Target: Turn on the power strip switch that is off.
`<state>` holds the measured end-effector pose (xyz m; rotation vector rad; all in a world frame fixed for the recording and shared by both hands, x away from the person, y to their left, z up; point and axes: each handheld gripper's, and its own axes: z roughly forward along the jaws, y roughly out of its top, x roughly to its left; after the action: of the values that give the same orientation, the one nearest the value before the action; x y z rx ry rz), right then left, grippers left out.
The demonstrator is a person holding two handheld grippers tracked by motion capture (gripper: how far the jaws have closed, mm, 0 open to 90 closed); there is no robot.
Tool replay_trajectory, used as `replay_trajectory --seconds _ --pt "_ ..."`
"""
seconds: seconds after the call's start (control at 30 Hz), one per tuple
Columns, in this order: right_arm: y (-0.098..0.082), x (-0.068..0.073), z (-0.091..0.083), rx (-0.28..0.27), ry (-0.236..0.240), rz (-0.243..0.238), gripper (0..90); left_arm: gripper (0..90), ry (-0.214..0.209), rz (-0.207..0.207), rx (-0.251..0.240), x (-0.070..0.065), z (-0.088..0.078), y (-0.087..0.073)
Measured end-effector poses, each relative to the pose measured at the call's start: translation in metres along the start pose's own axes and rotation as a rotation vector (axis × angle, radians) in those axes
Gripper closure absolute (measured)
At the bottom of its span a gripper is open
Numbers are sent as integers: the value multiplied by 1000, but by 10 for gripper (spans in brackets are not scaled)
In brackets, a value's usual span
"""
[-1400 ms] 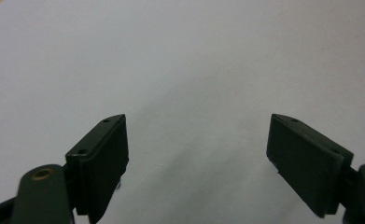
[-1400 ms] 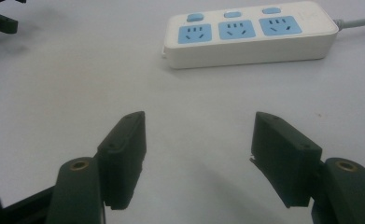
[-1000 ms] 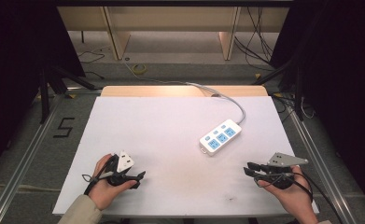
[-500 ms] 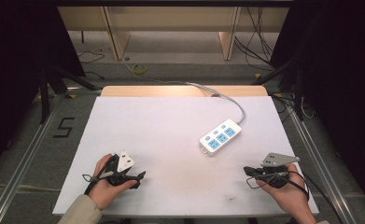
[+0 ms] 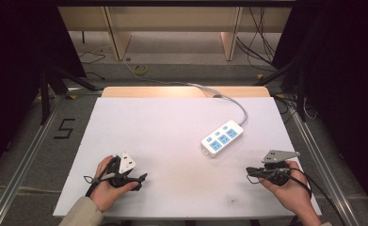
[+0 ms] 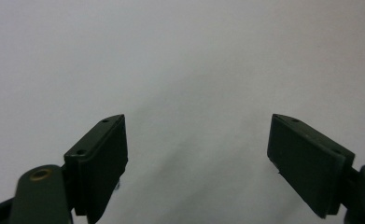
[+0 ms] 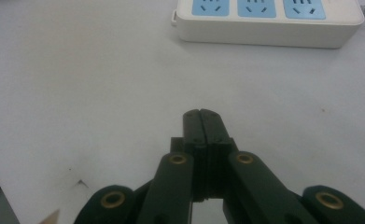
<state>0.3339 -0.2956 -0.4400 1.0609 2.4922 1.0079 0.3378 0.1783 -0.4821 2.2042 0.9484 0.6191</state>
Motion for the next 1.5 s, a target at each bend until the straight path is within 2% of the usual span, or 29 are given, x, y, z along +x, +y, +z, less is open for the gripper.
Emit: replay_trajectory --seconds 0.67,0.97,1.27,1.5 --pt "24 -3 5 109 6 -22 900 198 -4 4 5 -1 0 0" --pt "31 -6 8 122 8 -17 900 198 0 -2 1 0 1 -1" --pt "40 -5 12 148 15 -22 900 197 1 5 4 0 1 0" --pt "47 -3 16 149 22 -20 900 196 4 7 3 -1 1 0"
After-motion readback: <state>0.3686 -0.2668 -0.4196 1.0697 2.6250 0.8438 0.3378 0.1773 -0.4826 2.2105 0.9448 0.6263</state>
